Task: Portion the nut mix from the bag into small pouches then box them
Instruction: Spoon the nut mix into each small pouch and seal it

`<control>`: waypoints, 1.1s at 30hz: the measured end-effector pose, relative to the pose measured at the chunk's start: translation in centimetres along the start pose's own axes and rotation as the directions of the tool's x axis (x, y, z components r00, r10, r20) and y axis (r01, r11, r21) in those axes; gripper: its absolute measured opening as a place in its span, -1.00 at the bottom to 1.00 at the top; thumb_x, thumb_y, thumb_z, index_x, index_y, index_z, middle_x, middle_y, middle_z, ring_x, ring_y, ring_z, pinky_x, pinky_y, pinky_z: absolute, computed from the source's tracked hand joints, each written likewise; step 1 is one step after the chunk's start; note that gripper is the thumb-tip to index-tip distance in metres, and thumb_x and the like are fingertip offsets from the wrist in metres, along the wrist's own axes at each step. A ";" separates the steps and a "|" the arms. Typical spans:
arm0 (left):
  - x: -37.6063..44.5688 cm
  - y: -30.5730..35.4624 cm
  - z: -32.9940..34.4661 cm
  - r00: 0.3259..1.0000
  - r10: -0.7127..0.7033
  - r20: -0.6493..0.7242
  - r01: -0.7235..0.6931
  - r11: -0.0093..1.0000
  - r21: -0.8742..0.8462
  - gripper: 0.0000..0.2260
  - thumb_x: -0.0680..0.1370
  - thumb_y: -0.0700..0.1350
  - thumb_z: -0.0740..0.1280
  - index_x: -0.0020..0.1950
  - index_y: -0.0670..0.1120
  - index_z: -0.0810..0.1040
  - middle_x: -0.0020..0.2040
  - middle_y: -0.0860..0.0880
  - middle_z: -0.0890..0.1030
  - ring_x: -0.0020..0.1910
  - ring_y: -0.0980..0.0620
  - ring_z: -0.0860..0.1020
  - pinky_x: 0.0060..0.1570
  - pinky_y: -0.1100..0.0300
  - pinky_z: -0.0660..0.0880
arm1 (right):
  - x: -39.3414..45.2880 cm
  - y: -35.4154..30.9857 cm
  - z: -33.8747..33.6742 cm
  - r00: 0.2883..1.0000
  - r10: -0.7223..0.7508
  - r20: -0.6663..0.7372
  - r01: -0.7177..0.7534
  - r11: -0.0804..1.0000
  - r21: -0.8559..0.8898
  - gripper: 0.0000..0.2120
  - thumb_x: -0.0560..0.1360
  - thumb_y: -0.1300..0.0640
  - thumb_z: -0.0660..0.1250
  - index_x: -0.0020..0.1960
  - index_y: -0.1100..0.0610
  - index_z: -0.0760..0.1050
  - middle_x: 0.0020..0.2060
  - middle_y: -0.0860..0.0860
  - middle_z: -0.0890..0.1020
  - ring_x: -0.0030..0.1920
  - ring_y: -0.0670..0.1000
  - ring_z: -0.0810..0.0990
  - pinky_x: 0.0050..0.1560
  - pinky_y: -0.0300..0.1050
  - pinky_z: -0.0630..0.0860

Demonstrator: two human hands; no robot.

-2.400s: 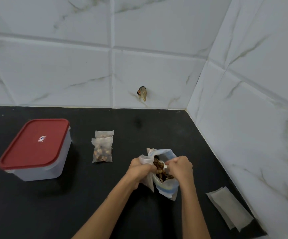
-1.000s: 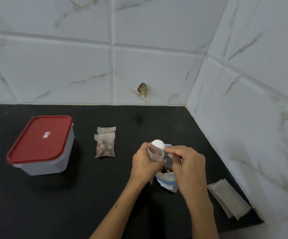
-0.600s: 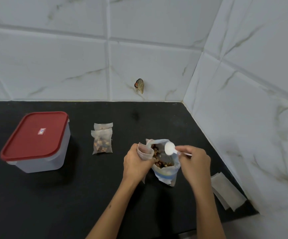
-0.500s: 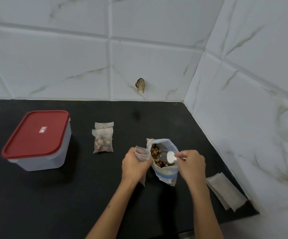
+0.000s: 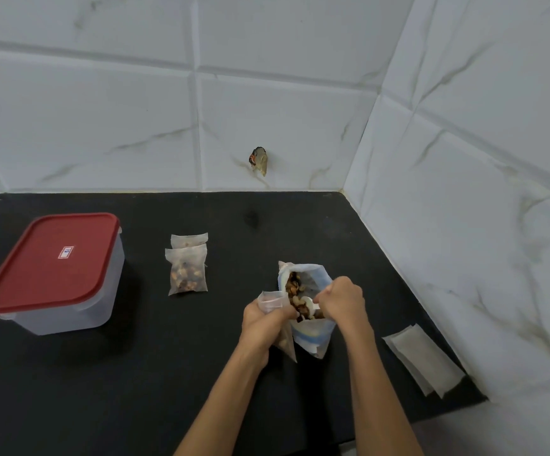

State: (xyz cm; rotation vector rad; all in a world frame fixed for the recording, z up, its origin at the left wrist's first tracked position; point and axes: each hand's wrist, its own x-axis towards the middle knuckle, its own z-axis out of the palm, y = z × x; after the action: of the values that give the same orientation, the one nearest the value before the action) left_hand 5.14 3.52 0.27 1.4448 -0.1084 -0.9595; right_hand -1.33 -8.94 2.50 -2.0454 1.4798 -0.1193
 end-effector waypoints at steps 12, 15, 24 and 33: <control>0.5 -0.4 1.0 1.000 0.012 -0.019 -0.012 1.000 -0.013 -0.77 0.35 -0.33 0.41 -0.01 -0.17 0.59 -0.08 -0.18 0.67 -0.05 -0.12 0.65 -0.11 0.04 0.59 | 0.2 2.3 -1.1 0.929 0.191 0.316 -0.344 0.761 0.551 -0.78 0.48 0.45 0.23 -0.03 0.28 0.62 -0.25 0.12 0.62 -0.34 -0.05 0.55 -0.35 -0.29 0.49; 0.6 -0.6 0.7 1.000 -0.001 -0.011 0.001 1.000 -0.004 -0.75 0.35 -0.32 0.43 0.01 -0.18 0.59 -0.06 -0.19 0.67 -0.05 -0.13 0.65 -0.08 0.01 0.60 | 0.2 2.5 -0.9 0.911 0.212 0.354 -0.391 0.721 0.573 -0.78 0.49 0.44 0.24 -0.04 0.26 0.62 -0.24 0.10 0.62 -0.33 -0.06 0.54 -0.33 -0.29 0.49; 0.3 -0.7 0.5 0.999 -0.012 -0.040 0.010 0.999 -0.053 -0.75 0.37 -0.32 0.42 0.02 -0.16 0.58 -0.05 -0.18 0.66 -0.02 -0.13 0.64 0.04 -0.11 0.59 | -0.5 0.4 -0.6 0.998 0.066 0.010 -0.066 0.990 0.127 -0.87 0.48 0.19 0.31 0.01 0.21 0.51 -0.15 0.07 0.58 -0.12 0.05 0.59 -0.18 -0.10 0.53; 0.3 -0.8 0.2 0.994 -0.111 0.011 0.112 0.987 -0.117 -0.72 0.40 -0.29 0.40 0.09 -0.16 0.57 -0.01 -0.20 0.65 0.01 -0.17 0.63 -0.01 -0.13 0.60 | -0.8 -0.3 -0.8 0.999 -0.005 0.048 0.005 1.000 -0.011 -0.83 0.50 0.19 0.30 0.06 0.21 0.46 -0.09 0.09 0.54 -0.11 0.06 0.54 -0.17 -0.09 0.48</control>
State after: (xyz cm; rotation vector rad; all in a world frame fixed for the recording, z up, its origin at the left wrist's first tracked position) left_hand 4.82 3.30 -0.48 1.3517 0.0258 -1.0432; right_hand -1.67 -8.44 3.53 -2.0466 1.4494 -0.0642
